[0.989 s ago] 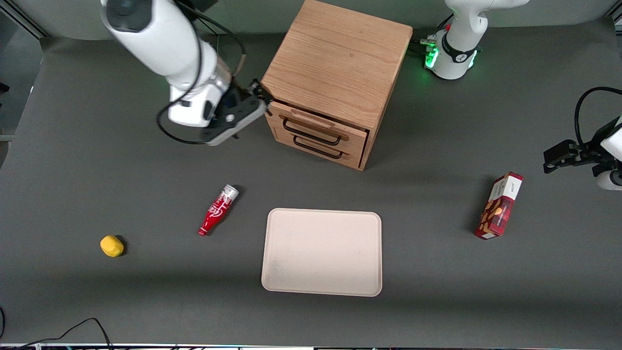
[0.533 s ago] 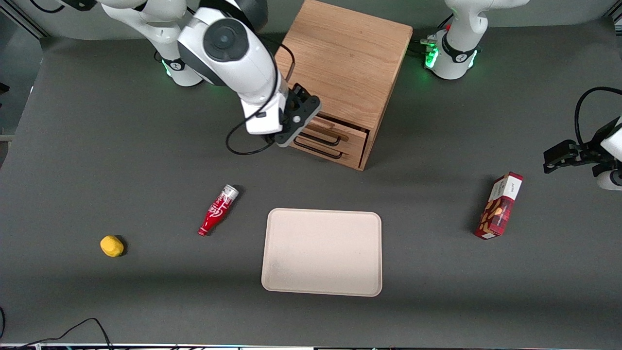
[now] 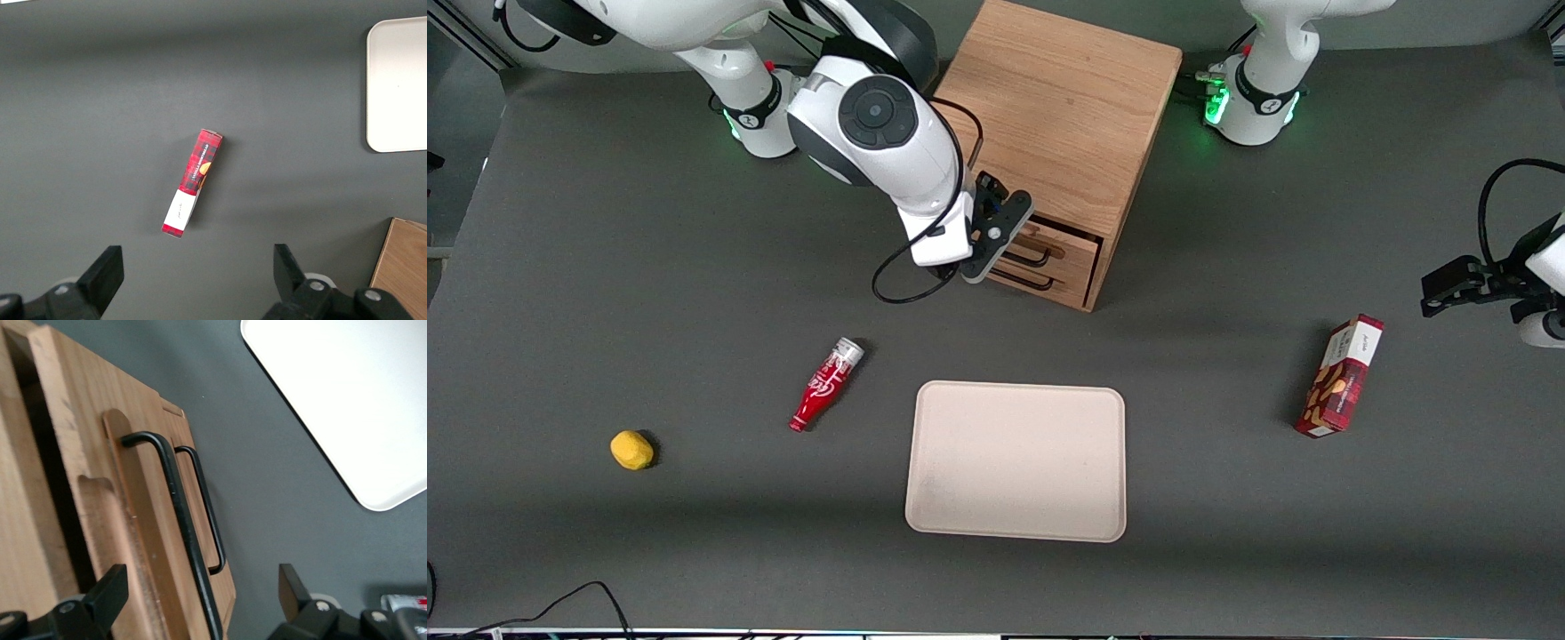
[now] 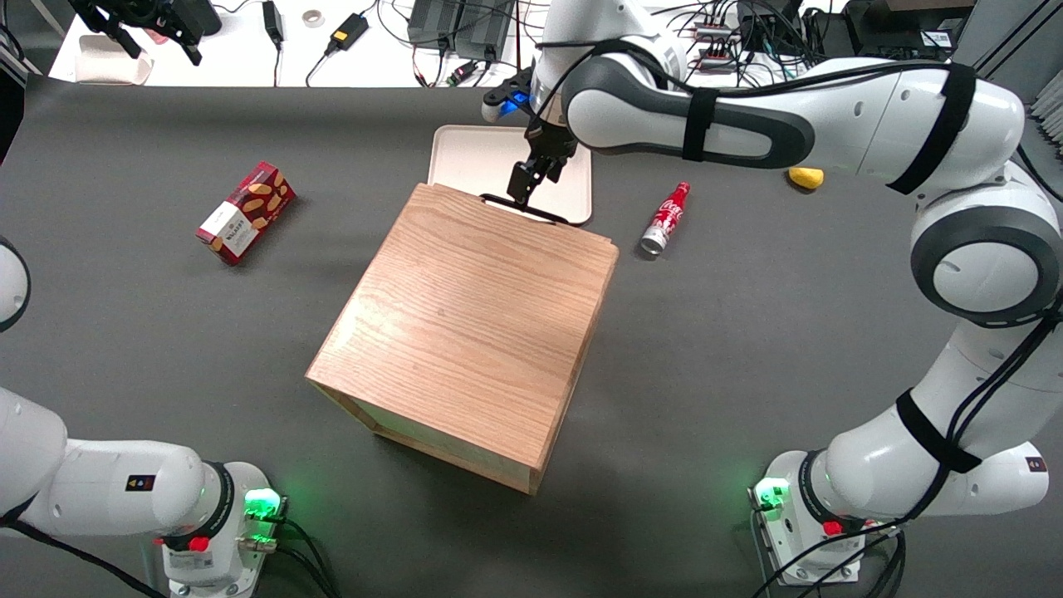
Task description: Open upper drawer
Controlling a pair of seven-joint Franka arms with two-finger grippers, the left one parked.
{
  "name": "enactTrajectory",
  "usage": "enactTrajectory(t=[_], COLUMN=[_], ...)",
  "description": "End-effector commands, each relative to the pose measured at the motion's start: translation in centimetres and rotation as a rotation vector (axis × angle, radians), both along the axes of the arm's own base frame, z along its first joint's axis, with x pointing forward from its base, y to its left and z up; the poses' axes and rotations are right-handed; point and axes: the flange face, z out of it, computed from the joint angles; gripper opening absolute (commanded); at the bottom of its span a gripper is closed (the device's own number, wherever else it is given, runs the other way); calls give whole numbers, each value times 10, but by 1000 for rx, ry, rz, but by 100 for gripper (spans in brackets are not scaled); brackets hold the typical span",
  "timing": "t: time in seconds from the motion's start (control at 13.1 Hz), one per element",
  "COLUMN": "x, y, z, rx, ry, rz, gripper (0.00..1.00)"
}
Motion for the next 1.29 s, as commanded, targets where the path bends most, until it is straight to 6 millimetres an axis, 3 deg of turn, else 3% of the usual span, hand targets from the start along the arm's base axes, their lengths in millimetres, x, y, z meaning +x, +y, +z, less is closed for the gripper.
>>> enactTrajectory(t=[0.0,0.53,1.22], x=[-2,21,45], y=[4,-13,-38], z=[-15,-45,-28], rx=[4,6,22], ry=[-21,-54,-67], rz=[43,101,79], gripper=[100,100,100])
